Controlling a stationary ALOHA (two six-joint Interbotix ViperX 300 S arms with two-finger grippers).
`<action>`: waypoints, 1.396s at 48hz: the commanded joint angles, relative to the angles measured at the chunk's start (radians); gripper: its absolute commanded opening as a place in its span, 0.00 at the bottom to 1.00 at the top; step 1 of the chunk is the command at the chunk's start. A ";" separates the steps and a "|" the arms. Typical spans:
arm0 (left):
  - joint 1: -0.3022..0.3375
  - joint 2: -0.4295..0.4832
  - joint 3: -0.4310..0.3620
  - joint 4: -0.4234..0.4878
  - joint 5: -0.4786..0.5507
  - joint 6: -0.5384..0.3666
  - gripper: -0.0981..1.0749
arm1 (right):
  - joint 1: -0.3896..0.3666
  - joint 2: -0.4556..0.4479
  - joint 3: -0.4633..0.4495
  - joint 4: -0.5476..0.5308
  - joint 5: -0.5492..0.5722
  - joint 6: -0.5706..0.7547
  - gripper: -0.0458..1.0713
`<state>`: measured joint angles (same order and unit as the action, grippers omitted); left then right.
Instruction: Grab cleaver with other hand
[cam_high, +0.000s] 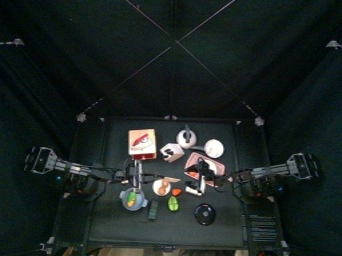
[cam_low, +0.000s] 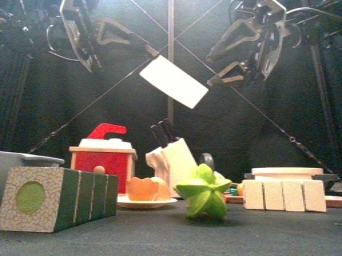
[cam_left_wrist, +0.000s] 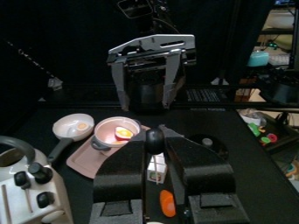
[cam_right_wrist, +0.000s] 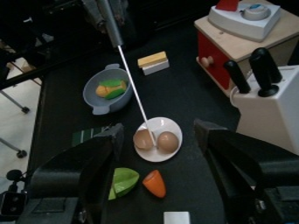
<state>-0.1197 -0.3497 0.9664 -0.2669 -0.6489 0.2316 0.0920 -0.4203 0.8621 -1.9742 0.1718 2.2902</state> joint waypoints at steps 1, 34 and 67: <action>-0.011 0.014 -0.038 -0.015 -0.026 -0.002 0.48 | 0.011 0.008 -0.031 -0.006 0.005 0.000 0.91; -0.043 0.083 -0.064 -0.071 -0.067 0.000 0.48 | 0.021 0.130 -0.058 0.006 -0.006 -0.006 0.79; -0.038 0.083 -0.018 -0.109 -0.067 0.000 0.48 | 0.018 0.032 -0.035 0.012 -0.020 -0.006 0.41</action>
<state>-0.1595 -0.2654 0.9541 -0.3712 -0.7133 0.2286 0.1150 -0.3574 0.8391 -1.9604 0.1488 2.2826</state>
